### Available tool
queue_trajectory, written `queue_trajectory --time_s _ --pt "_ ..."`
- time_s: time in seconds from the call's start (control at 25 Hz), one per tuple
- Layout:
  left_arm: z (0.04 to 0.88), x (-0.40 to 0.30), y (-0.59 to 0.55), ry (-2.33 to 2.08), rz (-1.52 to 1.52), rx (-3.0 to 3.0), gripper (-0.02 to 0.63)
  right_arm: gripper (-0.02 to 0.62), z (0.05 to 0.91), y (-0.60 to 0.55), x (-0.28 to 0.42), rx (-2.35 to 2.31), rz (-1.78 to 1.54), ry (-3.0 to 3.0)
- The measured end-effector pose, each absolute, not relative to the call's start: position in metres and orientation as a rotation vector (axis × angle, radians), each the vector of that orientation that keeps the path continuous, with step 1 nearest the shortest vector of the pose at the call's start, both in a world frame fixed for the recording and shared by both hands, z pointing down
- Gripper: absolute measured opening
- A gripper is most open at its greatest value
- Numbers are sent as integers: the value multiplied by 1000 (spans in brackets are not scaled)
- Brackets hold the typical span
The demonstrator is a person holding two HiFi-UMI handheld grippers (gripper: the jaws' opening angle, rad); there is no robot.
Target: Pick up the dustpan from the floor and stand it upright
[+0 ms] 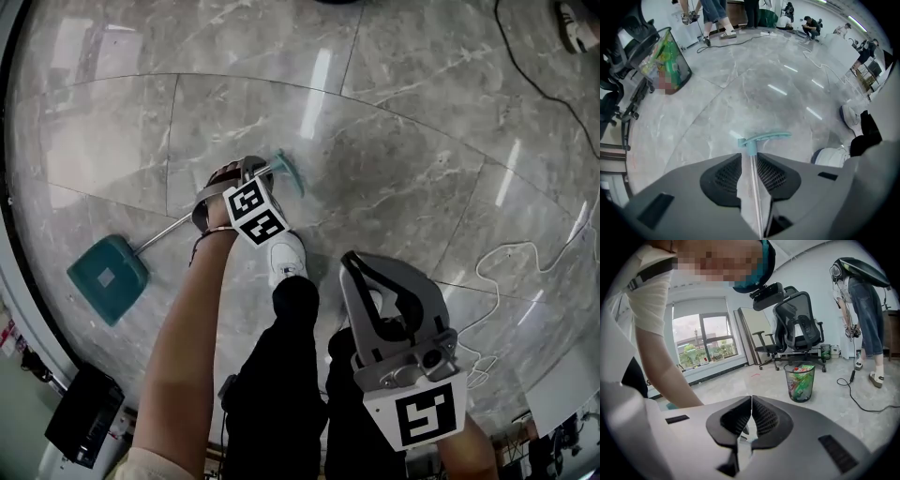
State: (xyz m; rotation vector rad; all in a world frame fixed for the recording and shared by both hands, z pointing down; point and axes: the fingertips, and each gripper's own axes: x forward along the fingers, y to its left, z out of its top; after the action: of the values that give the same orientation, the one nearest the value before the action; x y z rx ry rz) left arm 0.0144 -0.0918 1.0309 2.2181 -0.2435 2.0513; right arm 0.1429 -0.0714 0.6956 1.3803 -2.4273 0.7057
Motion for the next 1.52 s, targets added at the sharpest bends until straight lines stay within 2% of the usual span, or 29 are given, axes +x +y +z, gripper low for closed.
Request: queue_trajectory --time_s 0.36,0.64,0.88,1.16,1.36,1.52 --pt "1090 16 -87 -138 2075 2120 101 17 739 -99 151 1384 635 -2448" --pt "1068 17 -89 -198 2019 2119 91 17 732 -88 155 1353 683 -2420" --pt "973 2 -103 -281 1938 2219 91 17 653 -83 132 1290 695 -2474" --pt "810 -39 -105 -422 1814 2376 91 17 516 -75 92 1218 601 -2554" --pt "692 -102 -94 -534 1580 2523 91 17 430 -39 45 1127 586 -2606" --pt "629 -153 -83 -577 1435 2626 91 17 398 -13 -2 1105 637 -2616"
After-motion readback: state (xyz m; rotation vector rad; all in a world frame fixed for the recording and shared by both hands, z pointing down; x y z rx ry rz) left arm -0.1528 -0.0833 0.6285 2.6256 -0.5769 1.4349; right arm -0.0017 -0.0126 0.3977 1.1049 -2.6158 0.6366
